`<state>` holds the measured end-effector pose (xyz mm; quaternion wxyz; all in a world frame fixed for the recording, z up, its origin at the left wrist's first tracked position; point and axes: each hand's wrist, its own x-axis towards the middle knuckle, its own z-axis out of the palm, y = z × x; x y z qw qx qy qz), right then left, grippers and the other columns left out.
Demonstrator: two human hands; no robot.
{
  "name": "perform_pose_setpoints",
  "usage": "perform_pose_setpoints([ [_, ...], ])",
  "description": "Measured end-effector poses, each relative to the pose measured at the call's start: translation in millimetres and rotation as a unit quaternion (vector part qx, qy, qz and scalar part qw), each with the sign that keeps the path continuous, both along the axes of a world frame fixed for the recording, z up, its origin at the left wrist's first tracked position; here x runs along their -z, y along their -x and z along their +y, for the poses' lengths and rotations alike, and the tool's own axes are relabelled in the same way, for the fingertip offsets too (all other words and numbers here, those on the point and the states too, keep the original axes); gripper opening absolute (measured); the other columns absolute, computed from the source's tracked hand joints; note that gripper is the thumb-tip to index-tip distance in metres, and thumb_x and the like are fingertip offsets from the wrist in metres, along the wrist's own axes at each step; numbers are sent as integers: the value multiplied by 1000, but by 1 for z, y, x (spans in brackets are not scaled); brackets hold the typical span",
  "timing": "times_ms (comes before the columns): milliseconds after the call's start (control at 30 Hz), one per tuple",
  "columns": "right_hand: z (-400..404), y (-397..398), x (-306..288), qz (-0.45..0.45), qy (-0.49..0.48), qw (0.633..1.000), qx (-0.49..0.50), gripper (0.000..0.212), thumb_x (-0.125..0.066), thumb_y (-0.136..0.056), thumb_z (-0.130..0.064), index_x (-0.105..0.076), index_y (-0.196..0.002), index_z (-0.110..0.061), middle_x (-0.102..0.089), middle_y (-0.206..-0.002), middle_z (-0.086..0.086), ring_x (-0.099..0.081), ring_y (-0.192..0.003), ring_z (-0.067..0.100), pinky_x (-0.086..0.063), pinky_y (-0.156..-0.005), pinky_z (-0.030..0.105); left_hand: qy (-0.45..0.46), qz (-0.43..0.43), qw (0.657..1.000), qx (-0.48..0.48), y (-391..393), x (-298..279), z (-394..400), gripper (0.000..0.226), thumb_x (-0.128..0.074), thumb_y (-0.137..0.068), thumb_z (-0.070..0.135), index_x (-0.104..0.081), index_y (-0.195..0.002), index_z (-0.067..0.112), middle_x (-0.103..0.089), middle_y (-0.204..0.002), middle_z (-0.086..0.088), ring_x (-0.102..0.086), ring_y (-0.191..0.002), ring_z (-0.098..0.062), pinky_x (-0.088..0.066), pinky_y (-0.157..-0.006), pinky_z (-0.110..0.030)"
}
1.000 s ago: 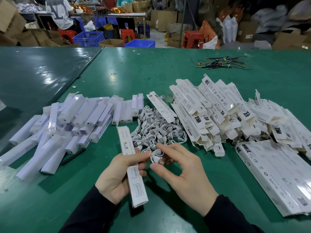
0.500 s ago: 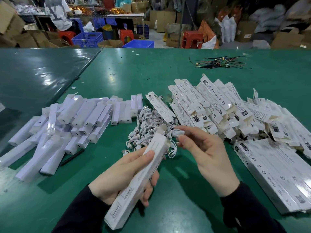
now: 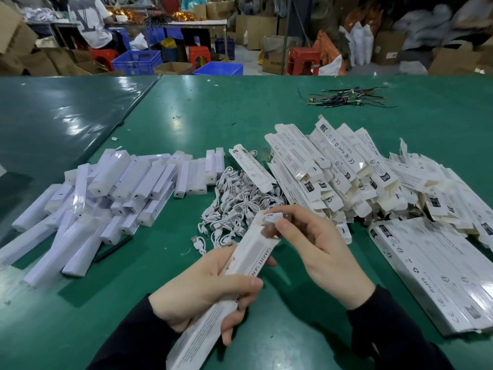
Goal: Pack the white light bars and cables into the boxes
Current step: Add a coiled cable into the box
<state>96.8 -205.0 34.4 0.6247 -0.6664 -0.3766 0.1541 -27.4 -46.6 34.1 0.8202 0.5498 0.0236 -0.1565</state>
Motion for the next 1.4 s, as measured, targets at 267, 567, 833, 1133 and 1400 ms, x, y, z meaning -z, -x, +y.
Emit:
perform_pose_setpoints([
  [267, -10, -5, -7, -117, 104, 986, -55, 19, -55, -93, -30, -66, -108, -32, -66, -101, -12, -61, -94, 14, -50, -83, 35, 63, 14, 997, 32, 1, -3, 3, 30, -59, -81, 12, -59, -109, 24, -45, -67, -15, -46, -37, -18, -50, -36, -27],
  [567, -9, -4, -9, -5, 48, 998, -33, 10, -73, -81, -18, -76, -86, -26, -75, -89, -1, -69, -86, 20, -53, -85, 50, 71, 19, 995, 60, -1, 0, 2, 40, -55, -84, 8, -55, -120, 26, -45, -67, -15, -47, -38, -18, -49, -36, -26],
  [833, -8, 1, -11, -14, 35, 996, -83, 19, -58, -89, -18, -74, -95, -27, -69, -101, -4, -63, -98, 16, -48, -90, 35, 106, -46, 992, 47, -5, 9, 0, 49, -60, -87, 11, -45, -129, 32, -47, -75, -17, -53, -40, -19, -51, -38, -27],
  [1133, 3, 8, -1, 119, -56, 991, -10, 19, -68, -76, -19, -77, -91, -11, -74, -88, 0, -64, -78, 5, -48, -73, 15, 54, -117, 991, -34, -15, 16, -1, 49, -55, -83, 8, -45, -119, 41, -60, -75, -14, -57, -42, -23, -52, -43, -29],
  [1400, 8, 14, 2, 238, -85, 967, 45, 38, -79, -58, -28, -76, -90, -7, -75, -93, 16, -68, -82, 18, -57, -80, 27, 41, -117, 989, -84, -20, 17, -9, 45, -59, -72, 14, -49, -108, 39, -54, -61, -22, -52, -34, -24, -47, -37, -27],
])
